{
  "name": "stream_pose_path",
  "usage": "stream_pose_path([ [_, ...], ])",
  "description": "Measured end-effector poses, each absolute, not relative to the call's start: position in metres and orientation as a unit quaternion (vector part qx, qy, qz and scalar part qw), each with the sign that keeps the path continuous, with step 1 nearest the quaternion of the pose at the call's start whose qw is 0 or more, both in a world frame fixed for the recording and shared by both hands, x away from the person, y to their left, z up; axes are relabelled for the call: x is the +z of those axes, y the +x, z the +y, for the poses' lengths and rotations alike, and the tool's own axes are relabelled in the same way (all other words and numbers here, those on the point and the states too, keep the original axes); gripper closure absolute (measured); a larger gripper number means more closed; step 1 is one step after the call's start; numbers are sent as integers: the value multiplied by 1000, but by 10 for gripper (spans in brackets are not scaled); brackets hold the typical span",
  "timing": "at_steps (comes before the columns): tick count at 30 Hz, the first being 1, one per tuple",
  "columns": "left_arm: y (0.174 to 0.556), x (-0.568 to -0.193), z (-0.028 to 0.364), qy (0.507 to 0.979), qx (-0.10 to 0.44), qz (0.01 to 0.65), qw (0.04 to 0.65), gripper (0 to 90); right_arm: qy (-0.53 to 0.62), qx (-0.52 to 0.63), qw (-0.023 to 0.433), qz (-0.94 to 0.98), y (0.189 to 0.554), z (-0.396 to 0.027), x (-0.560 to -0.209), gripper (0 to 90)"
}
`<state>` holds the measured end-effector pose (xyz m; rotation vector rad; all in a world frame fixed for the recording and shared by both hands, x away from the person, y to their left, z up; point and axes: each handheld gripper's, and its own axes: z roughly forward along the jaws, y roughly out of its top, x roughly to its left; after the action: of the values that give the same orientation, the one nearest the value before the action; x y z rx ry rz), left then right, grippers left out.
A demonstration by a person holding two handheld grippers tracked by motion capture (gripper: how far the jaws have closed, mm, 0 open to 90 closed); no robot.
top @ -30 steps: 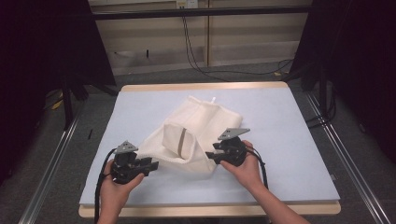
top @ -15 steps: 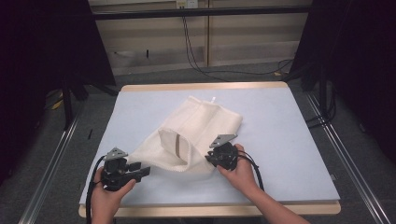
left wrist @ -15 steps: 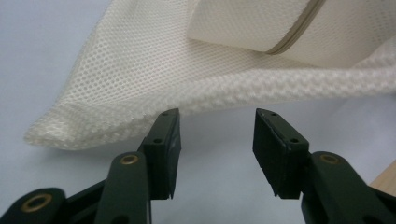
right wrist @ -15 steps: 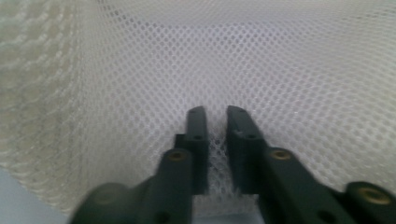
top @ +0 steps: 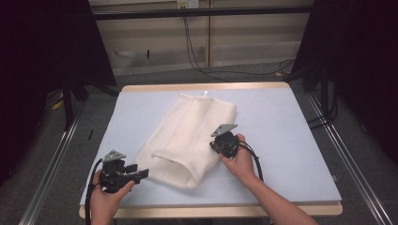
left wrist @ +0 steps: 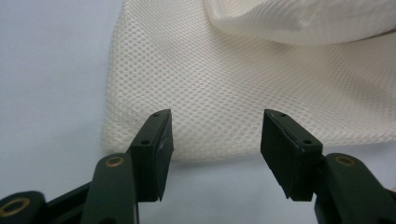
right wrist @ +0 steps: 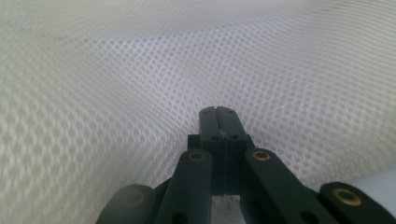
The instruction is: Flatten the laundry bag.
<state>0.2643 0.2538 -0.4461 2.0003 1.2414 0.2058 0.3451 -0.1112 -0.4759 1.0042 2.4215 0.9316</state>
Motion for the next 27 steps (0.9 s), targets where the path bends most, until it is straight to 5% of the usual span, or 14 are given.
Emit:
stream_pose_path([
  [4,266,-446,251,788,82,479,378,434,358,348,154,853,347,-116,-476,894],
  [10,271,-448,247,787,78,479,381,436,336,387,141,847,321,-114,-465,712],
  [18,278,-449,244,781,76,482,391,444,293,397,90,865,289,-103,-472,706],
  [27,290,-450,237,773,58,486,404,422,290,396,103,865,274,-111,-480,689],
])
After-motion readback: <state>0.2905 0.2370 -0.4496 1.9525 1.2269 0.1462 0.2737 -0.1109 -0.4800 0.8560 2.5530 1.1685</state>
